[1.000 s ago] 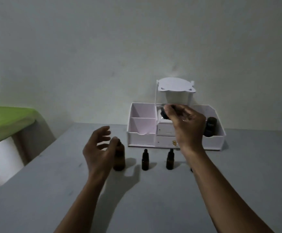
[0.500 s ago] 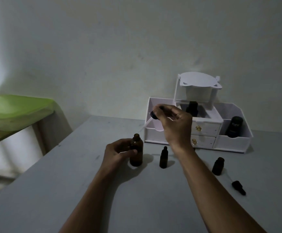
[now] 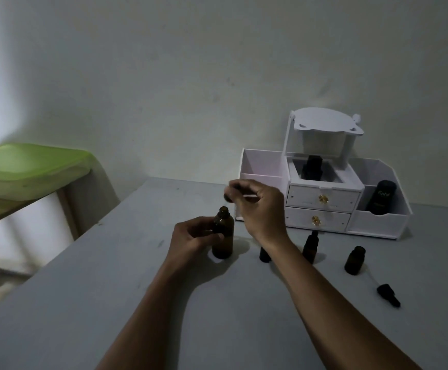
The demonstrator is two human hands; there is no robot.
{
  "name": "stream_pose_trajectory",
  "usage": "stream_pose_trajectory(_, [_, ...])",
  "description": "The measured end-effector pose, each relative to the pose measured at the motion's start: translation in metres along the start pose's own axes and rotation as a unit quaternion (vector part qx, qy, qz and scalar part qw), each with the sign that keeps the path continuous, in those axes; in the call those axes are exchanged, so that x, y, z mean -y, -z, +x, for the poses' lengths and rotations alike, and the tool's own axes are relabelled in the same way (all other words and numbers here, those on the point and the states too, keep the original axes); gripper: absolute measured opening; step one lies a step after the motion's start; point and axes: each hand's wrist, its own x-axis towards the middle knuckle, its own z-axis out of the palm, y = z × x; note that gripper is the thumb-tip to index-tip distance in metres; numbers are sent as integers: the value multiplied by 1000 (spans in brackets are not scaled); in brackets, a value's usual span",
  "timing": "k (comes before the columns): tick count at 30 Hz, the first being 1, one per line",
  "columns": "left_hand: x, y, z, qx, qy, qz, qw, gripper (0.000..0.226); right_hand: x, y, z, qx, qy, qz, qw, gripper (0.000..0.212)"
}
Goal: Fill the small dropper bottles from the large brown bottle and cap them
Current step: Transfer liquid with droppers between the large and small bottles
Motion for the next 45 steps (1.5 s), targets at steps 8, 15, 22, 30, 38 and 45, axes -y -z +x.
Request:
stream_pose_trajectory(8, [1, 4, 4, 6, 3, -5, 1000, 33, 17, 27, 18, -78, 16, 51, 996, 17])
stream_pose_trajectory(15, [2, 5, 6, 14, 0, 11, 1000, 33, 23, 27, 20, -69, 52, 48, 995, 16])
stream_pose_trajectory(22, [2, 6, 8, 6, -6, 12, 1000, 31, 31, 29, 22, -81, 65, 55, 993, 12])
stream_pose_trajectory(30, [8, 6, 8, 10, 2, 17, 1000, 32, 24, 22, 17, -63, 64, 20, 996, 19])
stream_pose_trajectory(38, [11, 7, 10, 8, 1, 23, 1000, 30, 24, 10, 13, -41, 50, 39, 997, 31])
stream_pose_trajectory(45, [10, 6, 9, 9, -1, 34, 999, 32, 20, 6, 14, -24, 33, 38, 998, 32])
